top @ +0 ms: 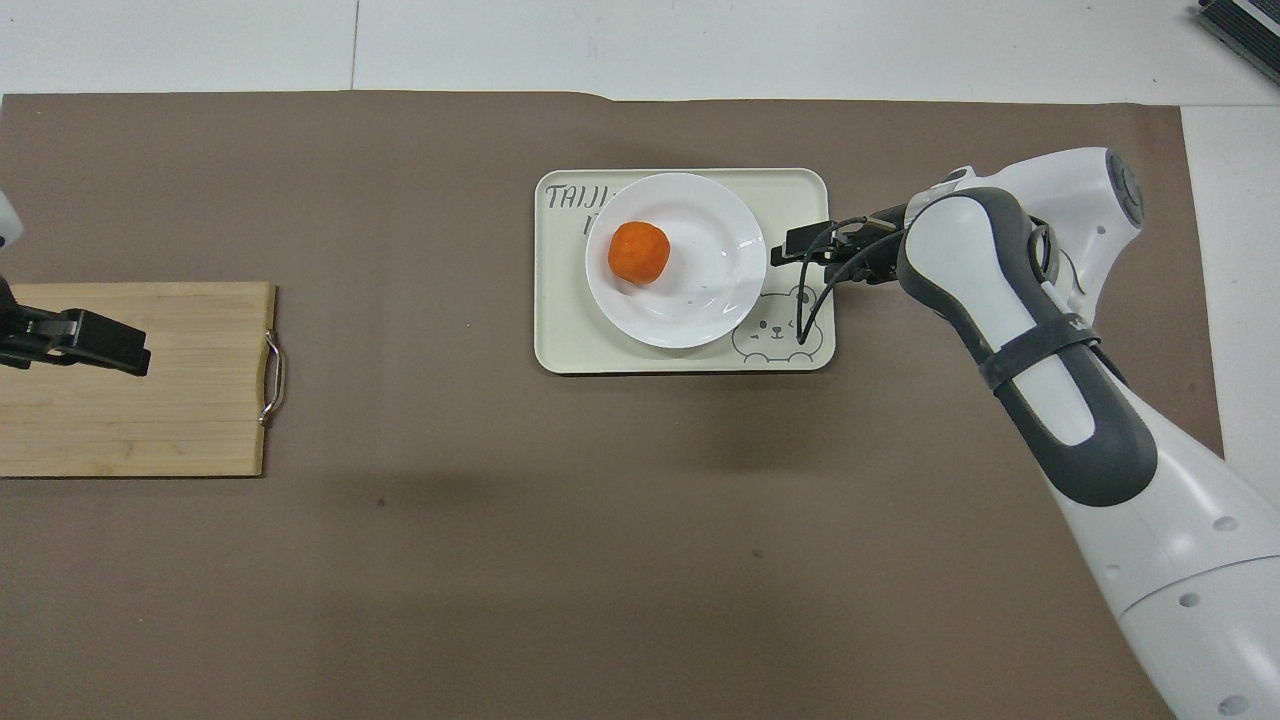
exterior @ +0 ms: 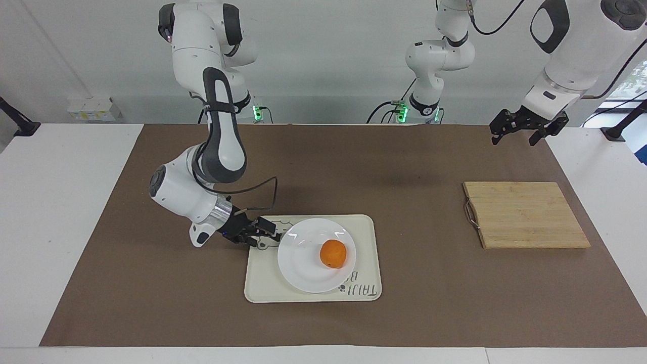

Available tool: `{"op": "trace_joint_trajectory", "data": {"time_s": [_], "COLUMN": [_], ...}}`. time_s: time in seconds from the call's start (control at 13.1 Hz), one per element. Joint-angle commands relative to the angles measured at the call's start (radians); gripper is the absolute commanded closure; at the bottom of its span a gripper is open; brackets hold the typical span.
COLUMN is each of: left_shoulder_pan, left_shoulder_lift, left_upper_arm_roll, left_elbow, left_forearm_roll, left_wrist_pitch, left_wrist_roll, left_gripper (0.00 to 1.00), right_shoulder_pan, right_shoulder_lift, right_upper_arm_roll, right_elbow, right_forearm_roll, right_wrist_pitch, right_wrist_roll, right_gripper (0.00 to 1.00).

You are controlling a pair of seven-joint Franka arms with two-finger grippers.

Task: Place orange and plate with both arms

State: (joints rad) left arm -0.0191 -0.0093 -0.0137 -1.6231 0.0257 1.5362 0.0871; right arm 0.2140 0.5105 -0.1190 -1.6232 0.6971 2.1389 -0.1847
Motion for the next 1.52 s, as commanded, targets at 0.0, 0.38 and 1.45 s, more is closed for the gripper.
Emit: {"op": "trace_joint_trajectory", "data": {"time_s": [0.0, 0.38, 1.45], "left_shoulder_pan": [0.004, 0.005, 0.005], "left_shoulder_lift": [0.005, 0.005, 0.005], "left_upper_arm_roll": [-0.003, -0.003, -0.003], "left_elbow": [0.014, 0.014, 0.014], "left_forearm_roll": [0.017, 0.017, 0.017], "left_wrist_pitch": [-0.005, -0.005, -0.005], "left_wrist_roll": [0.014, 0.014, 0.014], "left_gripper": [0.0, 0.0, 0.0], "right_shoulder_pan": [0.005, -0.034, -0.085], "right_shoulder_lift": [-0.07, -0.199, -0.501], "right_upper_arm_roll": [0.002, 0.002, -0.045], "right_elbow": [-0.004, -0.007, -0.003], "right_forearm_roll": [-0.214, -0.493, -0.665], "right_wrist_pitch": [0.003, -0.101, -0.476], "right_wrist_roll": [0.138, 0.205, 0.202], "right_gripper": [0.0, 0.0, 0.0]}}
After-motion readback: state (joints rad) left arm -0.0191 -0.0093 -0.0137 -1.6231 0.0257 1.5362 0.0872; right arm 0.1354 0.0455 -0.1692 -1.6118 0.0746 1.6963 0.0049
